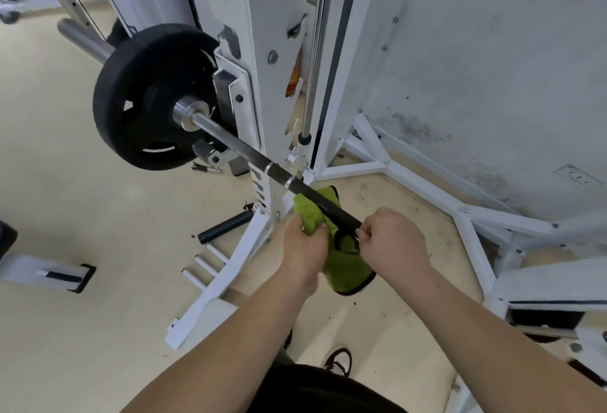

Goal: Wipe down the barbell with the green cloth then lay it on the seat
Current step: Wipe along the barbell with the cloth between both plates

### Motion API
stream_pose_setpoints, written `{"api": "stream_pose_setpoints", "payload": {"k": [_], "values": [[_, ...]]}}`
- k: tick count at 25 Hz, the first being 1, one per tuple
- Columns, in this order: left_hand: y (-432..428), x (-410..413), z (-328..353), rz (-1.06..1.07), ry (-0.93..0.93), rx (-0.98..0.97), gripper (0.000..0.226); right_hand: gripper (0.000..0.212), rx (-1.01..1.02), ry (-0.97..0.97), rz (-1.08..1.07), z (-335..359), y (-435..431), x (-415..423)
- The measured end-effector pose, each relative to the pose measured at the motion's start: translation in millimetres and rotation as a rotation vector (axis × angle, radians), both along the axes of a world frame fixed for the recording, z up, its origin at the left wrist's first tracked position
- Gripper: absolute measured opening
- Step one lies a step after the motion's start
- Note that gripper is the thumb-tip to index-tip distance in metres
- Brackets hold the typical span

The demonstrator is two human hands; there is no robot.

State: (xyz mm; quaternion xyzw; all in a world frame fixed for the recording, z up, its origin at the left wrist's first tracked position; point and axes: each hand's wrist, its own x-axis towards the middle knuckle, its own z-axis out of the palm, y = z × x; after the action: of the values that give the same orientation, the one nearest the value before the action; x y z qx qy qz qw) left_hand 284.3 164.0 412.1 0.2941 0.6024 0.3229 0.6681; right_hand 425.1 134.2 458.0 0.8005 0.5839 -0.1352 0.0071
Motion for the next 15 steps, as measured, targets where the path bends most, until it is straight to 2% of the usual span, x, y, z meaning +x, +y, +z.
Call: {"api": "stream_pose_setpoints", "payload": {"k": [3,4,6,8,10,12,15], "values": [[51.3,-29.1,-8.3,0.348,-0.086,-0.035,0.022,0.024,0.034,0.012,-0.072,-0.2,-6.8,0.7],[63.6,-35.0,-10.4,0.395,-0.114,-0.031,0.02,0.021,0.056,0.049,-0.121,0.2,-8.2,0.5],[59.9,-27.5,-13.0,0.327,-0.087,-0.06,0.017,0.023,0.094,0.152,-0.209,3.8,-6.2,-0.2],[18.6,-3.3,-15.2,0.047,-0.064,-0.082,0.022,0.025,0.076,0.236,-0.234,6.6,-5.4,3.3],[-14.5,9.1,-8.3,-0.153,-0.155,-0.066,0.028,0.016,0.018,0.23,-0.174,8.3,-7.7,8.7],[-6.6,6.6,-9.2,-0.114,-0.163,-0.11,0.032,0.011,-0.029,0.181,-0.121,11.8,-11.0,14.1],[9.5,5.6,-4.4,0.081,-0.118,-0.121,0.032,0.014,-0.056,0.202,-0.127,14.7,-15.4,20.1]]}}
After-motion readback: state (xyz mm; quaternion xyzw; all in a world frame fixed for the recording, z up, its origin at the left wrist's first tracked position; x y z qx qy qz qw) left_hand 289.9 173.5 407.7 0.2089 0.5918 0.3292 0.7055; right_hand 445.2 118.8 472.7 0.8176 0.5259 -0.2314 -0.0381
